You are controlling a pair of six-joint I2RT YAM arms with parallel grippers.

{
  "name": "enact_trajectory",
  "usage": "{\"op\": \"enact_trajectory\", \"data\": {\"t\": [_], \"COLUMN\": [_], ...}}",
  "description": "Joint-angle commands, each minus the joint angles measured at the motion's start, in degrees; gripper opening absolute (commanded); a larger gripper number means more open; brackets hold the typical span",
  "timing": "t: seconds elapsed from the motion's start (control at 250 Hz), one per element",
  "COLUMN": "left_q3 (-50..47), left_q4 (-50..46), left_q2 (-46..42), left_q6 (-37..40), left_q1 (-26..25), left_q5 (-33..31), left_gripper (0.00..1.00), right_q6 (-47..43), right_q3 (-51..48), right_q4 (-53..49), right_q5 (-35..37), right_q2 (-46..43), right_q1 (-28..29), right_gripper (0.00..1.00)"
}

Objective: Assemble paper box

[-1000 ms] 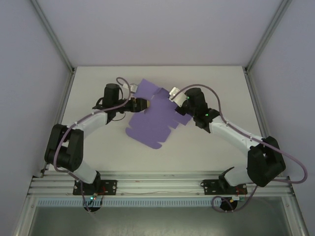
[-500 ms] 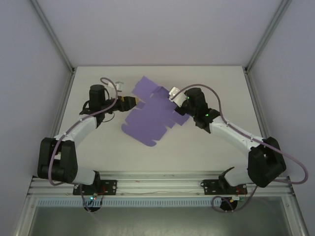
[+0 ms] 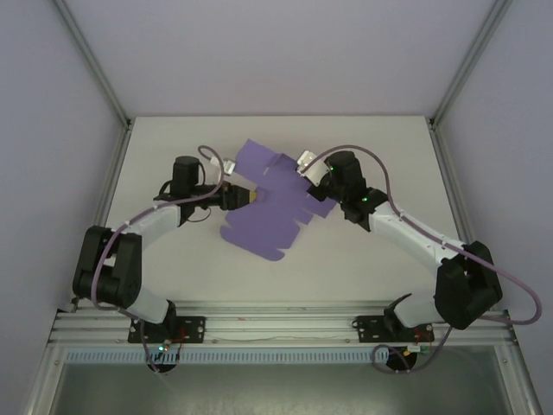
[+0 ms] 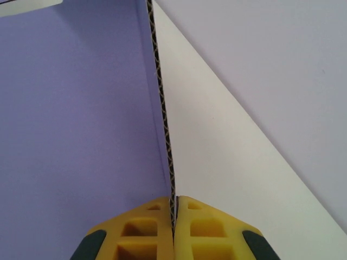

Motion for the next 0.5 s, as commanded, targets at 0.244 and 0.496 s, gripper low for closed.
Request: {"op": "enact_trajectory", "data": {"t": [0.244,0.496], "left_q3": [2.8,3.3], "left_q4": [9.1,4.7], "left_q2": [5.5,5.7], "left_q6": [-1.7,0.4], "left_q1": [-3.8,-4.3], "left_q5": [7.5,4.0], "left_gripper": [0.36,0.09], "right_q6": [3.1,2.5], "right_q3": [2.6,3.4], "right_q4": [2.2,2.8], "right_q5": [-5.8,-4.4], "right_q2": [0.5,0.7], "right_q1": [0.6,0.6], "right_gripper": [0.0,0.0]}}
